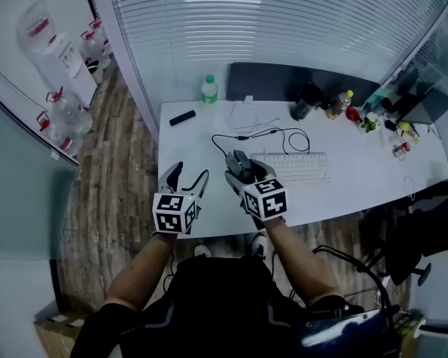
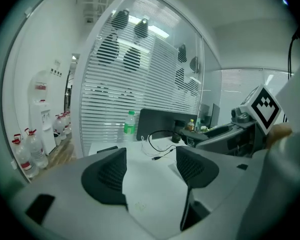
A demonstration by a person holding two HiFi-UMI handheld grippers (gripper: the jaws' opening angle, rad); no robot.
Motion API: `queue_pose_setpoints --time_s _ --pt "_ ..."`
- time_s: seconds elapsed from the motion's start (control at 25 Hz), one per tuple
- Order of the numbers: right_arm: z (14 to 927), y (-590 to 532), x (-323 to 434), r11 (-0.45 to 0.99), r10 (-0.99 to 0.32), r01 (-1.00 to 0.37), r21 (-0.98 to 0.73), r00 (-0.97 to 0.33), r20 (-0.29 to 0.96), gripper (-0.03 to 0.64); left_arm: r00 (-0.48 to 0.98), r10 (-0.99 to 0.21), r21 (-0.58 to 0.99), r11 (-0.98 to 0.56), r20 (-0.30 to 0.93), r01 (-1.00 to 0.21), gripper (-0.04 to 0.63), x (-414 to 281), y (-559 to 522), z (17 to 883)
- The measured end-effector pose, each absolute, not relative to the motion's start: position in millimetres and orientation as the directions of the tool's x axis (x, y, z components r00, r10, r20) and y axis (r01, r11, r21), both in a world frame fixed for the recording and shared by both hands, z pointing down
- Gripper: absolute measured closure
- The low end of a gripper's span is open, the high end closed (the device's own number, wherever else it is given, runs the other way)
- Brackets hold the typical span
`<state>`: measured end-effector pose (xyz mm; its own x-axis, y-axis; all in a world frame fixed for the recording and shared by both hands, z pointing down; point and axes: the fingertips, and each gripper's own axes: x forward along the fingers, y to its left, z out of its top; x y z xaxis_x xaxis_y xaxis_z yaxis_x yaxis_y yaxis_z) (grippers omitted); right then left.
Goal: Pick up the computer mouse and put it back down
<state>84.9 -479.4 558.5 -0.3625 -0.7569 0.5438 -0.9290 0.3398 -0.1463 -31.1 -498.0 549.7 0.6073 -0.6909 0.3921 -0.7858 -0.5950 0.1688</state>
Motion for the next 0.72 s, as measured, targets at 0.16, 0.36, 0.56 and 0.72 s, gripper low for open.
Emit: queue_pose_setpoints --time_s 0.16,0.36,0.56,0.72 --pt "546 -476 106 0.309 -0.781 -0.941 -0.135 -0.333 0.528 0.321 0.637 -0.668 0.175 -0.625 0.384 -0.761 0.27 -11 -498 546" --pt "535 -470 143 0.268 -0.807 -0.955 -0.13 -0.296 0.511 0.321 0.668 -0.644 0.171 -0.66 0.373 -0.732 0.27 23 -496 536" --pt "520 -464 189 0.243 -0.834 -0.963 -0.118 -0.269 0.481 0.321 0.693 -0.625 0.164 -0.689 0.359 -0.706 0.27 69 -491 526" --pt "511 -456 234 0.226 -0.843 -0.966 -0.122 -0.257 0.474 0.321 0.701 -0.621 0.161 -0.697 0.351 -0.698 0.27 111 -486 515"
